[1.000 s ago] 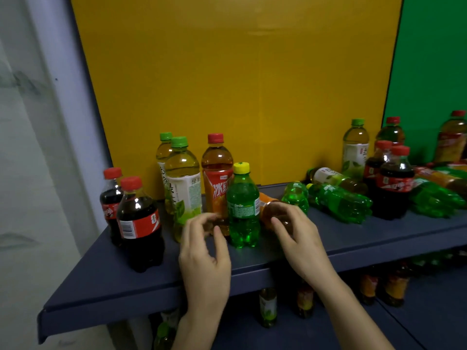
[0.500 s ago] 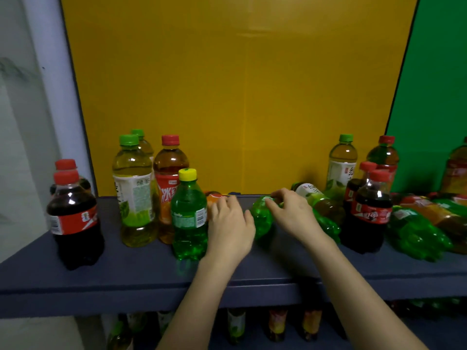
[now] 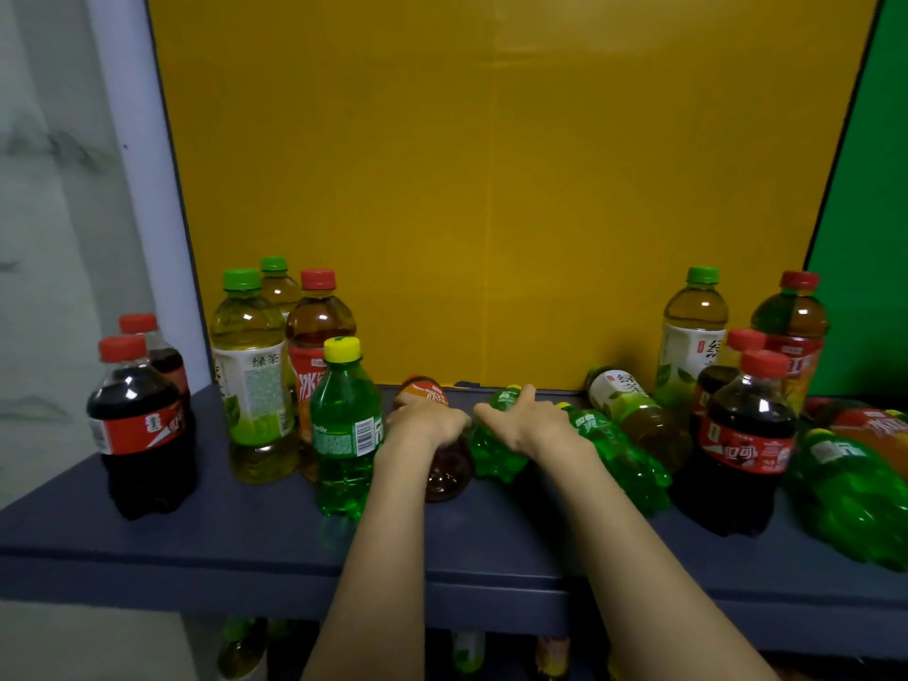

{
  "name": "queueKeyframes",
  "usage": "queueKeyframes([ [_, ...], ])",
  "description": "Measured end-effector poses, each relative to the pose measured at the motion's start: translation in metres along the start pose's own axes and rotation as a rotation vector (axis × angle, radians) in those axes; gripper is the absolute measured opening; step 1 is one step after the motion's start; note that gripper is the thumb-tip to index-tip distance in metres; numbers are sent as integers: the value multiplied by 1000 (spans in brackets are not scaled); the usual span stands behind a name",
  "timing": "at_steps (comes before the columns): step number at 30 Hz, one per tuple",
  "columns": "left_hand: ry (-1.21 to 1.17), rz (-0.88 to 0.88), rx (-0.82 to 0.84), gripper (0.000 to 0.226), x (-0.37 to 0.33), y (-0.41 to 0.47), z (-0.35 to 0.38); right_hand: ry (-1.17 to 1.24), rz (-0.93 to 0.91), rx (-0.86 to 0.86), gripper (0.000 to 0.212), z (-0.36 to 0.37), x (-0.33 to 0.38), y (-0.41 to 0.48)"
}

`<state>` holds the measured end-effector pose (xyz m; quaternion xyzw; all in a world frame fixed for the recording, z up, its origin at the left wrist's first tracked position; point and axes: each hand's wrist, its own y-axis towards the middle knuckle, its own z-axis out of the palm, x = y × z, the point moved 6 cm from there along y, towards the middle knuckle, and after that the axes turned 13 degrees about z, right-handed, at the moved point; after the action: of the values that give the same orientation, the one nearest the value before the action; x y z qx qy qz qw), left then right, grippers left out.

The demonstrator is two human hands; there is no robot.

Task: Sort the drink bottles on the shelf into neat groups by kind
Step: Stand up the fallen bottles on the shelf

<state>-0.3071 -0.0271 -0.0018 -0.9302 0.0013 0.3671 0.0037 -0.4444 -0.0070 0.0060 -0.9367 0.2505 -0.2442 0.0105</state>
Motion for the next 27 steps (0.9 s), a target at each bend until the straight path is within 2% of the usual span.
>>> queueKeyframes([
  [3, -30, 8, 10, 89, -1, 2, 2, 17, 9, 79, 88, 6, 1, 3],
  [6, -61, 50, -8, 83, -2, 2, 4, 35, -20, 77, 84, 9, 1, 4],
  [10, -88, 145, -103, 76, -3, -7, 1, 99, -80, -14, 80, 12, -5, -2],
  [16, -190, 393, -383, 79, -9, -31, -7, 312, -207, -241, 68, 11, -26, -34],
  [21, -280, 508, -481, 90, -10, -39, -11, 604, -372, -273, 79, 10, -38, -54],
  [27, -328, 604, -554, 91, -4, -57, -8, 667, -453, -328, 84, 8, -38, -62],
])
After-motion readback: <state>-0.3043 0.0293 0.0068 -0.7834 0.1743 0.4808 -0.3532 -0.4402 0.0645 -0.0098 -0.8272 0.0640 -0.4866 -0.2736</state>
